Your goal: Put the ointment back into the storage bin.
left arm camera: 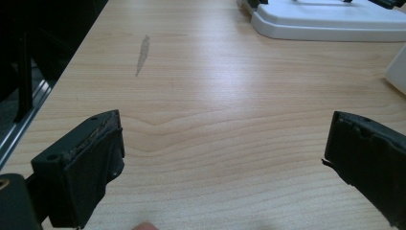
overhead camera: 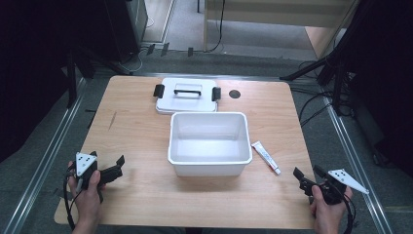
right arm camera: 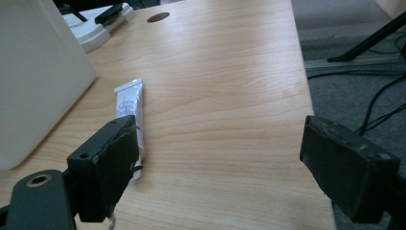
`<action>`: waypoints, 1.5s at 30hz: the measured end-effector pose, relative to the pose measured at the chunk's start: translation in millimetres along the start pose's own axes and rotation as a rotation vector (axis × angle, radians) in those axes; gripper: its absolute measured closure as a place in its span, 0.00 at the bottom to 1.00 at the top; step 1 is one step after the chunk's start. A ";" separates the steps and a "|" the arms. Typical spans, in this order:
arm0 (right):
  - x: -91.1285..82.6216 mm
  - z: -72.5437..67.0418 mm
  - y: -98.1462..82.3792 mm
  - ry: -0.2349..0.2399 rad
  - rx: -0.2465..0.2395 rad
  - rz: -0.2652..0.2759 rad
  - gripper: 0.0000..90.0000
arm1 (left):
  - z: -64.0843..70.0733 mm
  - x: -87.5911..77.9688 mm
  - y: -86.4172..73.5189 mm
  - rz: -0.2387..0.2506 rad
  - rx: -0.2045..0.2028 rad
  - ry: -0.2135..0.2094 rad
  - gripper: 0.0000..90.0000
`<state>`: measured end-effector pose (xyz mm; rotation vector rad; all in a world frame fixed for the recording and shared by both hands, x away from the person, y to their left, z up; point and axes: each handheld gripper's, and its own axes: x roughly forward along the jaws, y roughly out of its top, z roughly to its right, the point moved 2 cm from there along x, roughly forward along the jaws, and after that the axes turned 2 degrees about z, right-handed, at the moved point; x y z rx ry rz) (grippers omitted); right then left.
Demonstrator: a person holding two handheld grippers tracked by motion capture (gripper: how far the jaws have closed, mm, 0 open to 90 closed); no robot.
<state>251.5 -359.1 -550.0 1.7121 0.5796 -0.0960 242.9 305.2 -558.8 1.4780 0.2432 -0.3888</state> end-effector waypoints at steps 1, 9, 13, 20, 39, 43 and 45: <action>0.1 0.0 0.6 0.010 0.020 0.000 0.15 | -0.2 0.0 0.0 0.003 0.000 -0.007 0.01; 4.7 -13.9 6.2 0.068 0.006 -0.076 0.20 | 0.7 0.3 0.2 0.003 0.011 -0.012 0.01; 8.0 -20.8 9.2 0.048 -0.057 -0.151 0.22 | -1.3 0.2 0.2 0.006 -0.009 -0.021 0.01; 20.2 -38.0 16.9 0.089 -0.175 -0.416 0.21 | -1.9 -0.2 0.1 0.008 -0.013 -0.033 0.01; 59.4 -80.2 47.7 0.072 -0.490 -1.008 0.21 | -1.5 2.6 0.5 -0.024 -0.014 -0.078 0.01; 68.5 -86.3 54.1 0.028 -0.549 -1.087 0.22 | -0.1 3.3 0.6 -0.032 -0.002 -0.080 0.01; 73.4 -88.6 58.0 0.012 -0.556 -1.107 0.26 | 0.0 3.4 0.6 -0.035 0.001 -0.079 0.01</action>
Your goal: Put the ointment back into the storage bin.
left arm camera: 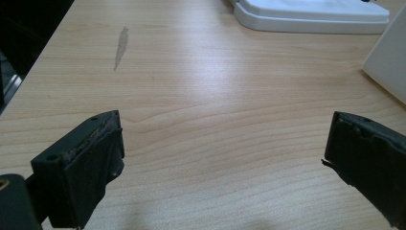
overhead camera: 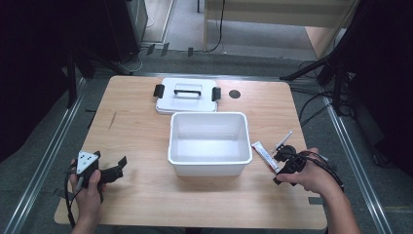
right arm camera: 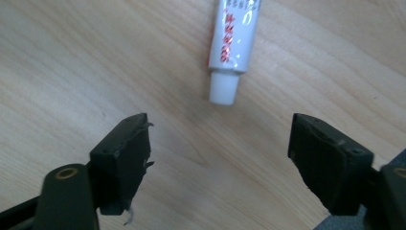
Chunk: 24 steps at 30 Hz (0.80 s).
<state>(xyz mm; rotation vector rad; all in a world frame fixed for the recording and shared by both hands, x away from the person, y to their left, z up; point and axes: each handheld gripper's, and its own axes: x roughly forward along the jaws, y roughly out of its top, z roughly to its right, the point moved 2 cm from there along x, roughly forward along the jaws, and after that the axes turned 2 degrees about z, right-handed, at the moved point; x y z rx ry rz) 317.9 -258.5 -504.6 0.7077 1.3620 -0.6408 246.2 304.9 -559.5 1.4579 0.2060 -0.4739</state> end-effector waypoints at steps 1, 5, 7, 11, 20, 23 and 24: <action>0.0 0.0 0.0 0.000 0.000 0.000 0.26 | 0.1 0.0 0.0 -0.001 0.003 0.001 0.01; -1.4 4.8 13.4 0.009 0.026 -0.021 0.35 | 0.0 0.0 -0.1 0.002 -0.002 0.000 0.01; -1.8 5.3 15.4 0.015 0.020 -0.030 0.38 | -0.1 -0.2 -0.1 0.000 -0.003 -0.001 0.01; 0.2 7.3 23.4 0.024 0.023 -0.061 0.57 | -0.2 0.1 -0.1 -0.001 -0.004 0.001 0.01; -0.4 10.6 38.7 0.012 0.058 -0.035 0.62 | -0.8 0.1 0.0 -0.003 -0.009 0.001 0.01; 1.8 12.7 44.4 -0.003 0.077 -0.029 0.67 | -1.0 0.3 0.0 -0.004 -0.010 0.001 0.01; 1.9 12.7 45.6 0.013 0.085 -0.030 0.68 | -0.9 0.5 0.0 -0.005 -0.011 0.001 0.01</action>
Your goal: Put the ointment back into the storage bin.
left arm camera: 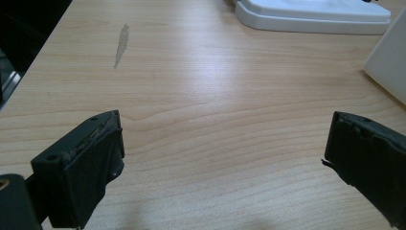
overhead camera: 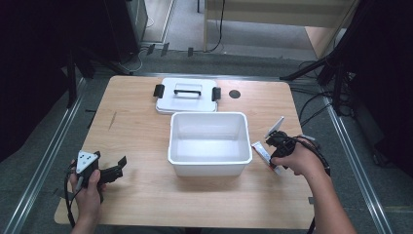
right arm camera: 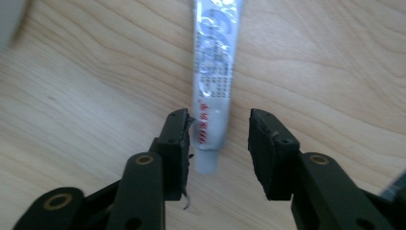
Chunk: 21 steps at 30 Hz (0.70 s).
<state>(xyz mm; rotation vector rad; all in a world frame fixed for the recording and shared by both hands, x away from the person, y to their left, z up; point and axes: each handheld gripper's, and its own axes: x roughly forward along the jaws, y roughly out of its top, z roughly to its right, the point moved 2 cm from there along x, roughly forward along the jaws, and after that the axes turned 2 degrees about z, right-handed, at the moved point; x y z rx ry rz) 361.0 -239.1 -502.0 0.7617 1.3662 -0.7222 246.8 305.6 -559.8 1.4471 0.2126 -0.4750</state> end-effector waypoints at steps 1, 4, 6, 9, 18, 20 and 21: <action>0.0 0.0 0.0 0.000 0.000 0.000 0.68 | 0.0 0.0 0.0 0.000 0.000 0.000 0.01; 2.3 -2.9 5.1 0.043 0.015 -0.009 0.71 | 0.0 0.1 0.0 -0.003 -0.001 -0.001 0.01; 5.0 -4.0 7.8 0.041 0.009 -0.008 0.72 | 0.1 0.2 0.0 -0.004 -0.001 -0.001 0.01; 6.7 -4.8 10.8 0.036 0.009 -0.011 0.75 | 0.2 0.2 0.0 -0.004 -0.002 -0.001 0.01; 14.3 -6.4 17.3 0.040 0.024 -0.051 0.77 | 0.1 0.4 0.0 -0.006 -0.003 -0.001 0.01; 15.3 -6.6 17.4 0.039 0.022 -0.052 0.77 | 0.2 0.4 0.0 -0.006 -0.003 -0.001 0.01; 15.9 -6.6 17.8 0.038 0.028 -0.062 0.78 | 0.2 0.2 0.0 -0.008 -0.002 -0.001 0.01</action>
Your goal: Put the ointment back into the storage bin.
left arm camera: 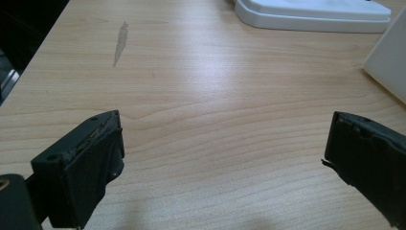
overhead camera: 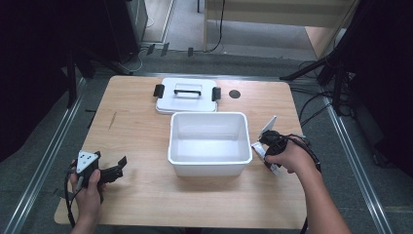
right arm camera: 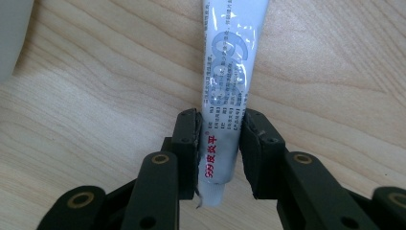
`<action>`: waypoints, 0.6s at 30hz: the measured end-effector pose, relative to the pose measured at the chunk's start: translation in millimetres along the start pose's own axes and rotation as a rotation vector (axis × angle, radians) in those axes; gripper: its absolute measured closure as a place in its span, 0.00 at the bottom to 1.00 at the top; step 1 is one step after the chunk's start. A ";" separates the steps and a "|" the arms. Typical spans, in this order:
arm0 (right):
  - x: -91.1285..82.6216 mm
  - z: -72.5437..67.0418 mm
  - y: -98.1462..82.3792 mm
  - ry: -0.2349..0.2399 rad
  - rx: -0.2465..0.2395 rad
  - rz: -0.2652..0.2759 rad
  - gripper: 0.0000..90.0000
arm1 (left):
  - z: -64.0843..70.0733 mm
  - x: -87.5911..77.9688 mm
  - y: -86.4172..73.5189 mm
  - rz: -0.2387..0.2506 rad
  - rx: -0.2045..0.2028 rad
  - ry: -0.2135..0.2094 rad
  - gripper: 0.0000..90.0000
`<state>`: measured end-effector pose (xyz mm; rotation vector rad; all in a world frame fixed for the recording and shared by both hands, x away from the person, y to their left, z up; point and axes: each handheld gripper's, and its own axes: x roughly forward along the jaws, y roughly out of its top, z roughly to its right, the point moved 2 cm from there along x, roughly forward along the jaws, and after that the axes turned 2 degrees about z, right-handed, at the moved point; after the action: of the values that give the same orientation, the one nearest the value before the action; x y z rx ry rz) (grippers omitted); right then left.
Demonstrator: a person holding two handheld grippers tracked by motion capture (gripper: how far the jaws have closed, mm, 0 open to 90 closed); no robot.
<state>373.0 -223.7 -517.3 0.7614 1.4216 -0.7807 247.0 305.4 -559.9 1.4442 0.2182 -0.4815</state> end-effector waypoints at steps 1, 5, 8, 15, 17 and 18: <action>0.0 0.0 0.0 0.000 0.000 0.000 0.78 | 0.0 0.1 0.0 0.002 0.000 0.000 0.01; 1.8 0.2 0.1 0.002 -0.007 0.002 0.79 | 0.1 0.2 0.0 -0.001 0.000 -0.001 0.01; 2.6 0.0 0.4 -0.002 -0.009 0.001 0.80 | 0.2 0.2 0.0 -0.001 0.001 -0.001 0.01; 4.3 -0.7 -0.2 -0.009 -0.018 0.008 0.81 | 0.4 0.4 0.1 -0.003 0.004 -0.001 0.01; 4.2 -1.1 -0.4 -0.012 -0.015 0.009 0.81 | 0.5 0.5 0.0 -0.001 0.005 0.000 0.01; 4.3 -2.0 -0.6 -0.016 -0.021 0.009 0.81 | 0.5 0.5 0.0 -0.002 0.007 0.001 0.01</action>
<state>371.5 -222.4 -521.6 0.7432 1.4088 -0.7629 247.4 304.8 -560.1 1.4509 0.2186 -0.4839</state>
